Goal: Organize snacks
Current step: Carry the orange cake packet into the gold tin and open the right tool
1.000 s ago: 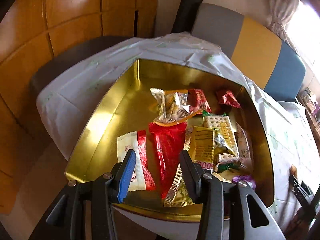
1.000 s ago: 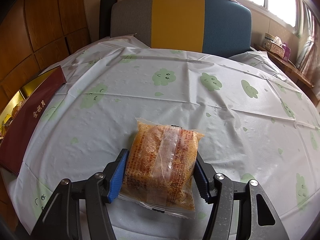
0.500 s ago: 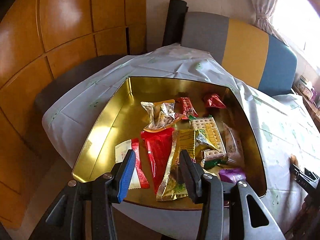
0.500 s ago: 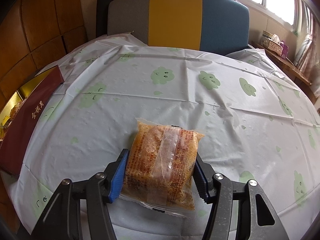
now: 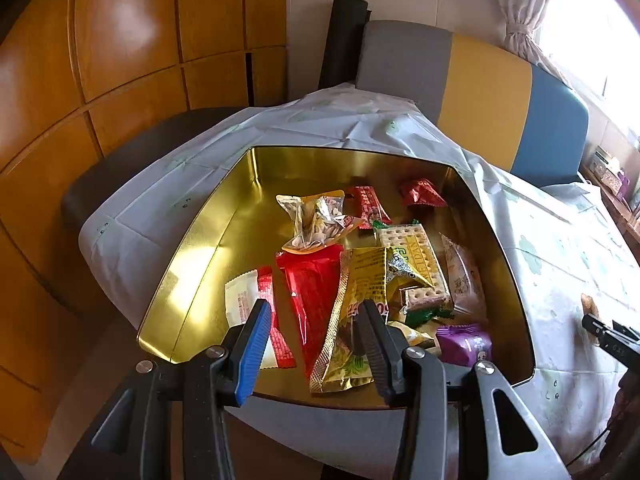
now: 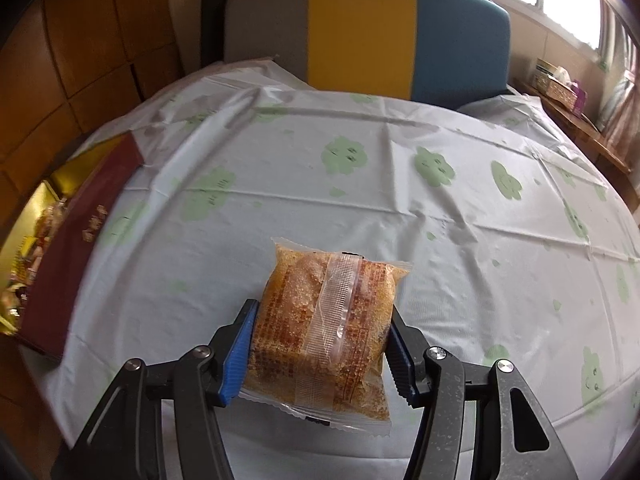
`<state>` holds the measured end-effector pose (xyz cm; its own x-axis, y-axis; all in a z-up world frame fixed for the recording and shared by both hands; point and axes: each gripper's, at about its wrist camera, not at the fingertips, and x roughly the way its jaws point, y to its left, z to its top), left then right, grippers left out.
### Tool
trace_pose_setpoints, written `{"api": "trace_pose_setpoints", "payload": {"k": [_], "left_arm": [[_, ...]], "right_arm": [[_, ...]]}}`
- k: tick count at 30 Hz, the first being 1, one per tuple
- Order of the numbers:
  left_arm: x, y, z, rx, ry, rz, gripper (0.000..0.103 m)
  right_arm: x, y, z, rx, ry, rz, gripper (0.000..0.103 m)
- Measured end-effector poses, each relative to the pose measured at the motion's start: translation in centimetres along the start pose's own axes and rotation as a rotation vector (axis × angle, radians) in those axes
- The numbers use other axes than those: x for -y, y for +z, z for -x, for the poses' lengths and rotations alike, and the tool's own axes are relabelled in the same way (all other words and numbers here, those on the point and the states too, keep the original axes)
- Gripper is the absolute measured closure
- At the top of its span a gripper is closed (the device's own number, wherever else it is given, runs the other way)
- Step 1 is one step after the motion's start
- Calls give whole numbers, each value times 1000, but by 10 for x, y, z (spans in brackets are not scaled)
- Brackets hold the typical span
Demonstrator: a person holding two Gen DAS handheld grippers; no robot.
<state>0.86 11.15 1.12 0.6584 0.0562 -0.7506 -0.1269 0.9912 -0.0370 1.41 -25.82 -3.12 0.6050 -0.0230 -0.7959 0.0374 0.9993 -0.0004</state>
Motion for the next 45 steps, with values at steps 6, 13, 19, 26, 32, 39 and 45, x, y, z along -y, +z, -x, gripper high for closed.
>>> {"api": "trace_pose_setpoints", "payload": {"k": [6,13,19,26,32,39,45], "left_arm": [[-5,0,-2,2,0,12,57],[-18,5,-1,17,16,46,57],[-29,8,-2,23,27,74,57],[-35,9,-6,7,13,98,57],[-34,7,-10,-6,5,96,57],[-34,5,-12,-15,7,100,57],[-32,6,-10,-5,12,97,57]], "right_arm": [[-43,12,20,21,104,83,44],[-118,43,46,63,275,205,43],[-194,74,42,76,373,297,43],[-267,79,-28,-49,346,433,43],[-264,74,-48,-95,363,405,36],[-244,75,-19,-32,400,388,31],[-251,58,-25,-38,307,444,74]]}}
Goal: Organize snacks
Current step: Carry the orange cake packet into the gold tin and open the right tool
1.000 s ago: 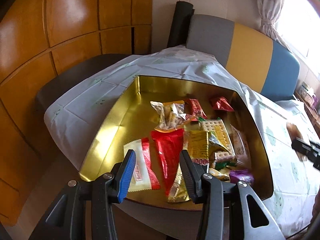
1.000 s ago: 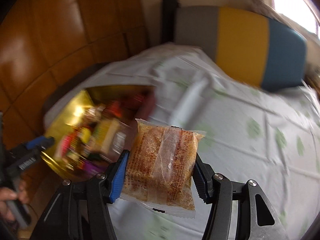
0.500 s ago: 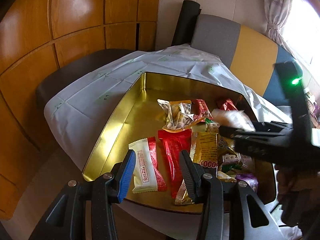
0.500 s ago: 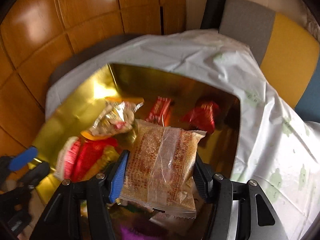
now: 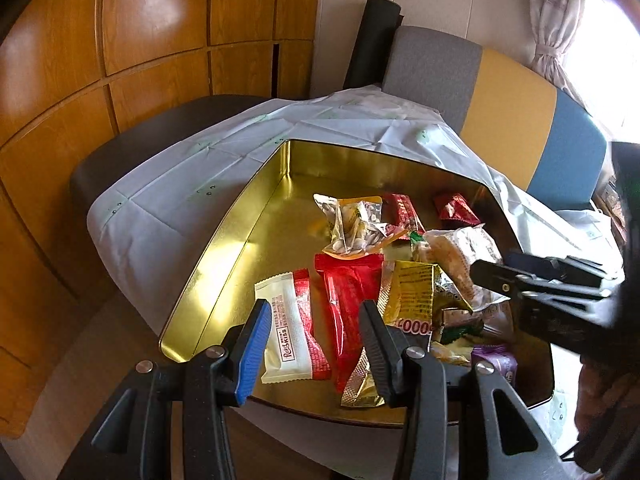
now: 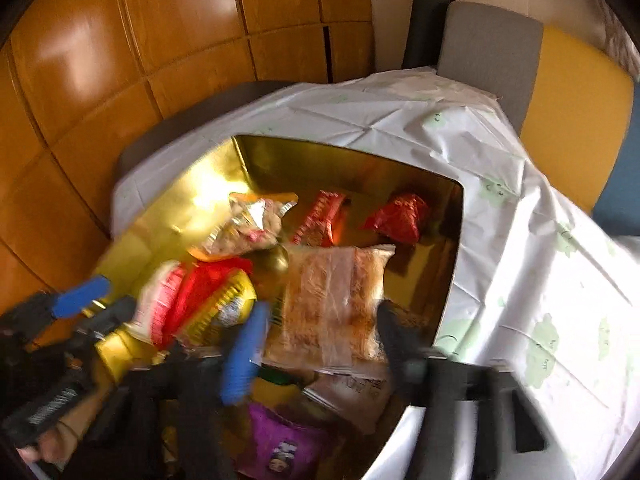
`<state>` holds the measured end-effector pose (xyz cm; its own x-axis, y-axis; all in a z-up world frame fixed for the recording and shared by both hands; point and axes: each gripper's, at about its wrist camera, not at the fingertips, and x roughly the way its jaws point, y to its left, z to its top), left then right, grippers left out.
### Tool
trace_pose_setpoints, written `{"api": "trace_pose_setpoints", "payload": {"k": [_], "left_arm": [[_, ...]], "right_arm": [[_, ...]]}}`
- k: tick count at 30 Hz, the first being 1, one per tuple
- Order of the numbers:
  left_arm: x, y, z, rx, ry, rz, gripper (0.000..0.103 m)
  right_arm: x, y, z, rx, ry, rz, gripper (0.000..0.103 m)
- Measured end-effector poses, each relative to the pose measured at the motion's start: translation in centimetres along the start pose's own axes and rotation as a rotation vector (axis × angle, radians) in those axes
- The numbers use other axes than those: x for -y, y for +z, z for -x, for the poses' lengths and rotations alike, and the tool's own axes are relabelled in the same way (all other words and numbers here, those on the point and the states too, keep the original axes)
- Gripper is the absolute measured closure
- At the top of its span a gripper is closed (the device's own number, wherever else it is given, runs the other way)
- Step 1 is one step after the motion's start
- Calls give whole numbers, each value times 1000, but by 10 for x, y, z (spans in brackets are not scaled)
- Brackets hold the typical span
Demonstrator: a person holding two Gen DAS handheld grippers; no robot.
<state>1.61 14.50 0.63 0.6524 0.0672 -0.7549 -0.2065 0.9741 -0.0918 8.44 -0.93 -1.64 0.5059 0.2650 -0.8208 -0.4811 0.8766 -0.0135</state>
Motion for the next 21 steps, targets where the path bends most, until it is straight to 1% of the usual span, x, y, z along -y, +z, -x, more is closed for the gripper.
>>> {"api": "trace_pose_setpoints", "payload": {"k": [2,6,10,15,21], "left_arm": [[2,0,2,3,0,-6,57],[6,1,8,24,8,-23,57],[10,0,11,32,16,-36,57],[18,-2,16,40,18,-52,57],[24,-4,20,45,16,-66,57]], "right_arm": [[5,3,-5,-2,35,-38,75],[11,12,-12,2,21,-59,76],[15,13,-14,6,28,-84,76],[13,7,-7,18,21,-80,75],[13,-1,11,63,22,-107,75]]}}
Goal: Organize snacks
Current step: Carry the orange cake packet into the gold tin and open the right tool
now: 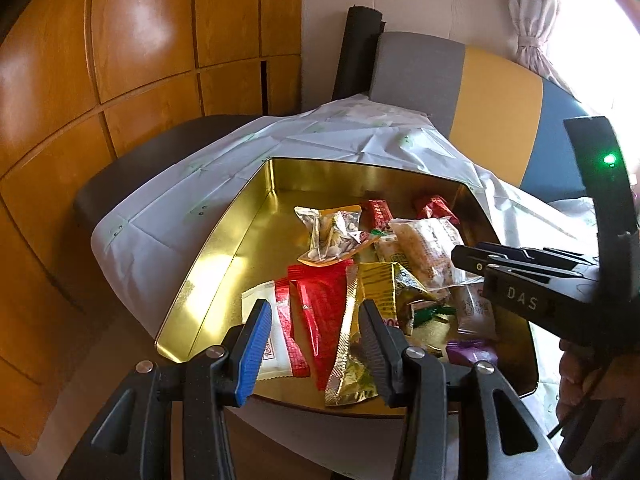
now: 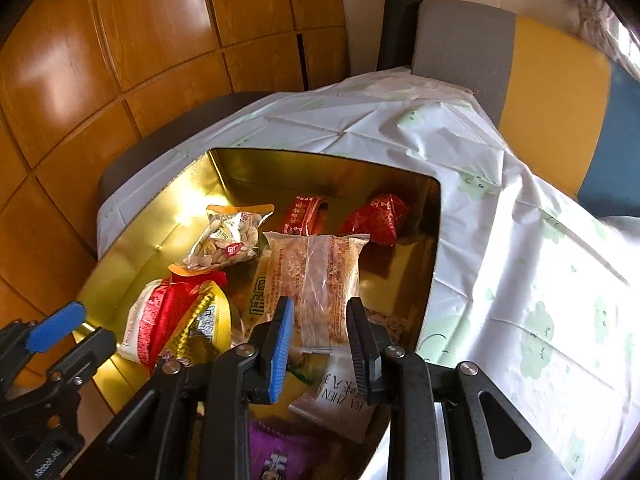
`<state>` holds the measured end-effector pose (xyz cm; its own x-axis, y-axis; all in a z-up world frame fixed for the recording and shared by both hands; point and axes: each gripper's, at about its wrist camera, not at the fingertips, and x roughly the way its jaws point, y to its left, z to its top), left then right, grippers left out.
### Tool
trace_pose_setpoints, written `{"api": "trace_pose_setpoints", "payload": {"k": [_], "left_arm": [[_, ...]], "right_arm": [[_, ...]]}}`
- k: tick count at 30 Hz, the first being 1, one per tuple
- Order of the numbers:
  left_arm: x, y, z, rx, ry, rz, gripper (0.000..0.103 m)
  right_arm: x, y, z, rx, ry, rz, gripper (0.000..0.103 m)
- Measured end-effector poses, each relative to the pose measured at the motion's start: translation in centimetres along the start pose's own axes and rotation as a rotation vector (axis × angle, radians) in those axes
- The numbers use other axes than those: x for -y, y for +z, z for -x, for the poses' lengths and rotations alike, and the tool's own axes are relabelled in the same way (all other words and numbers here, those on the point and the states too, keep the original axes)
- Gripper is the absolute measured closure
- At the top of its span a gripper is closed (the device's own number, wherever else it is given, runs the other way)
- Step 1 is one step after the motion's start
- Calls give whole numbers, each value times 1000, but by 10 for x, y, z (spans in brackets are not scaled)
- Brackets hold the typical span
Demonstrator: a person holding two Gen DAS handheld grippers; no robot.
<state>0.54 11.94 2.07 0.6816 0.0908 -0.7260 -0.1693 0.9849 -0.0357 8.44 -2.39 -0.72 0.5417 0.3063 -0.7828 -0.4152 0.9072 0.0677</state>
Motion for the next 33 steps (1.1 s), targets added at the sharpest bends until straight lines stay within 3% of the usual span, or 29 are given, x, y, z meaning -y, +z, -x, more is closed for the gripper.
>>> {"api": "trace_pose_setpoints", "payload": {"k": [16,28,30,32,33], "left_arm": [[9,-1,9,17,-14,-11,57],[6,-3,4,6,1,-3,57],[5,-2,3,4,8,2,57],[3,-1,4,10,16,10,57],[2,-1,6,15,18,13,57]], "right_arm": [[-10,-21,29,57,-58,5,72],[-11,-27,22,35,-72,0,72],[-12,-27,24,39,-68,-4,64],[-13,-28,31,63,-78,-9,49],[-14,-29,36,78,-85,-6,49]]}}
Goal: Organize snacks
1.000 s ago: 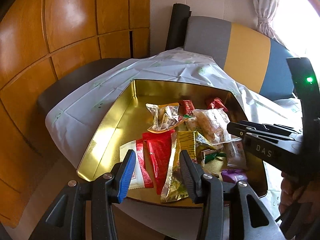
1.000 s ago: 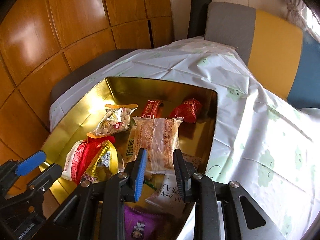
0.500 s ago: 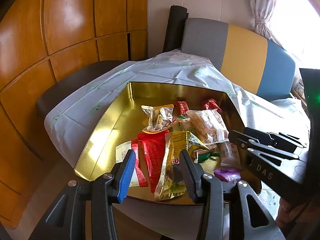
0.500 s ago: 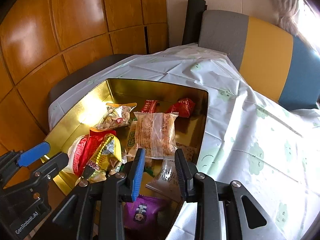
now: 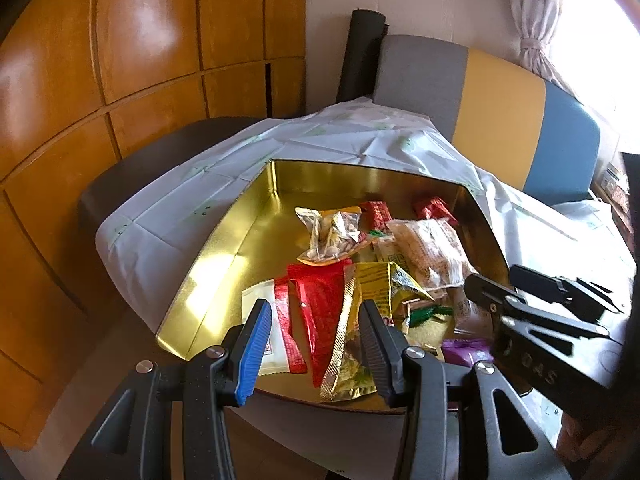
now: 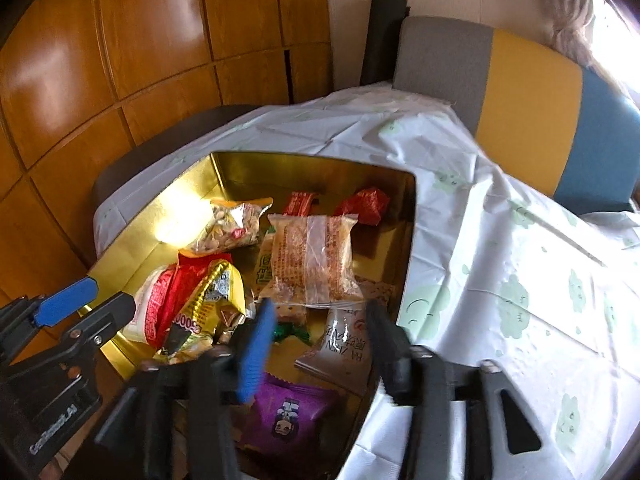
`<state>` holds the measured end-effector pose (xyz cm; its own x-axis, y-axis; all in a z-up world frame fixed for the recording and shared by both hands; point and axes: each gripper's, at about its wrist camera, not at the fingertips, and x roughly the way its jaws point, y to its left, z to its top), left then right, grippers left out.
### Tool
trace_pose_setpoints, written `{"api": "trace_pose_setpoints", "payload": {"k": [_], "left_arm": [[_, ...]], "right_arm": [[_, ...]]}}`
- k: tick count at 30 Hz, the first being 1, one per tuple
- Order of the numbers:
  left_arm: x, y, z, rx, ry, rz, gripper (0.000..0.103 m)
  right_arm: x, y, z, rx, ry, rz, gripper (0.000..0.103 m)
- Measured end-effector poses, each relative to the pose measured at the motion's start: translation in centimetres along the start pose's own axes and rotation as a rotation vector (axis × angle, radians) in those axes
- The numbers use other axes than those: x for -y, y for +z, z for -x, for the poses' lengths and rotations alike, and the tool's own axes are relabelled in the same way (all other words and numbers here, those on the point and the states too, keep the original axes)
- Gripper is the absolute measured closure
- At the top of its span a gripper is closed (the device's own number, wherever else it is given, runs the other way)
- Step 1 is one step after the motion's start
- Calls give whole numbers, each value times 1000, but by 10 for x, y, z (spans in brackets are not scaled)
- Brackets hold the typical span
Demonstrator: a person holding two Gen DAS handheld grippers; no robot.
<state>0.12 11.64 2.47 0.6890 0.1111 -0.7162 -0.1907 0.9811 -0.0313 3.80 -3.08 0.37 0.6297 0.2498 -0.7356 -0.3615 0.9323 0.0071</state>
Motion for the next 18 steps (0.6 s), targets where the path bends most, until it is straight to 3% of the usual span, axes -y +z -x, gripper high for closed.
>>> {"api": "trace_pose_setpoints", "payload": {"k": [1,5,10,18], "left_arm": [[0,1,1,4,1,-1,57],[3,2,12,37,4,-7,55],[8,-1,25,67,19,-20,41],[19,-4,39,118,21,-34,40]], "right_arm": [[0,-1,5,14,-8,1,48],[0,-7,26,63,-19,-26,26],[2,-19,42,86,-42,-40,18],[18,-32,55,100,-100,-95,16]]}}
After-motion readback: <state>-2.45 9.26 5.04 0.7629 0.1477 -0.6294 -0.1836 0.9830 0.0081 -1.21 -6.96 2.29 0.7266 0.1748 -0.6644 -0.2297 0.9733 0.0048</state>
